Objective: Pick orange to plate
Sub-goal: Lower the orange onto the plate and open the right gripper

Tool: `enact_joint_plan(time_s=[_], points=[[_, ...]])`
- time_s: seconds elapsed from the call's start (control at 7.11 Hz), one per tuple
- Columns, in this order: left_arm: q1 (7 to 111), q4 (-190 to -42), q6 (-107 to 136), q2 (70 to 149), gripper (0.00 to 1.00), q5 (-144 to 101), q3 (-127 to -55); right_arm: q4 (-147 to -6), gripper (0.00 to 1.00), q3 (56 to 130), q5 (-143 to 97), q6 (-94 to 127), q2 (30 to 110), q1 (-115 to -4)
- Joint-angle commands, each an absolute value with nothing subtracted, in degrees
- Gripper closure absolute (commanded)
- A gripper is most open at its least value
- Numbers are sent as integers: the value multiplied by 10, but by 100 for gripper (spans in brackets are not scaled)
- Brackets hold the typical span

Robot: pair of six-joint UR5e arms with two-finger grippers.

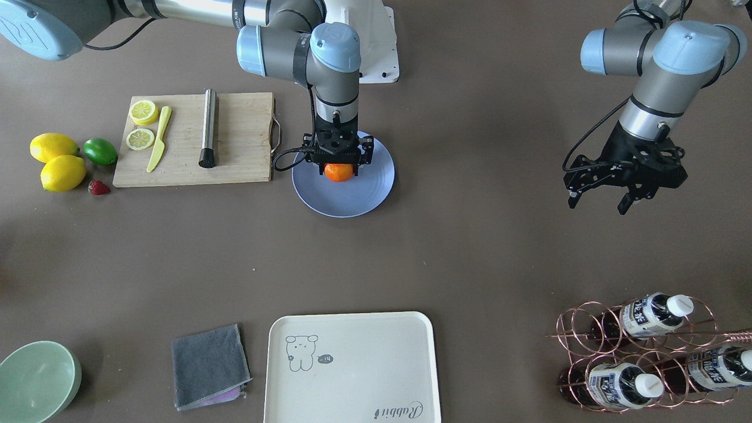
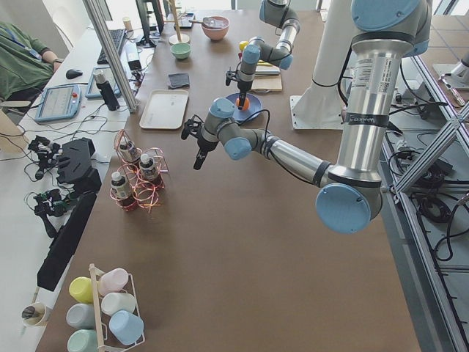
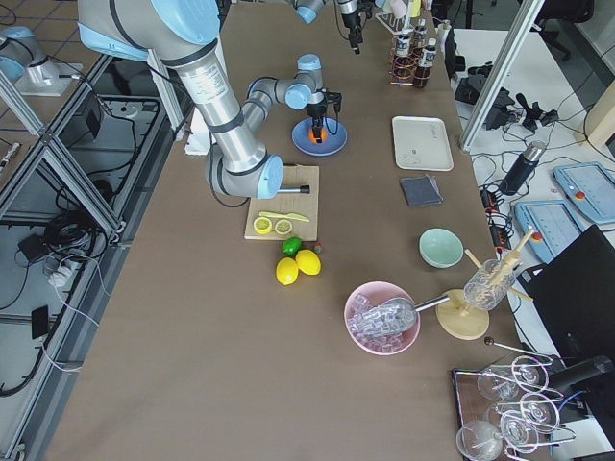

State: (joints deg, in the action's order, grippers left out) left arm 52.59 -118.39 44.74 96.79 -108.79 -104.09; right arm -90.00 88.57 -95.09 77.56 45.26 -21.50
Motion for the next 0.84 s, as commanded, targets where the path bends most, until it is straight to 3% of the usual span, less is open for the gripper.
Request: enact_joint_plan(time_s=[0.0, 0.42, 0.7], points=[[526, -1184, 447, 969, 2, -1101, -1040, -905, 0, 909, -959, 771, 449, -231], [554, -1179, 429, 946, 2, -1153, -1049, -1058, 0, 1064, -1087, 713, 470, -352], [673, -1174, 237, 883, 2, -1219, -1056, -1085, 0, 1131, -1154, 581, 570, -470]])
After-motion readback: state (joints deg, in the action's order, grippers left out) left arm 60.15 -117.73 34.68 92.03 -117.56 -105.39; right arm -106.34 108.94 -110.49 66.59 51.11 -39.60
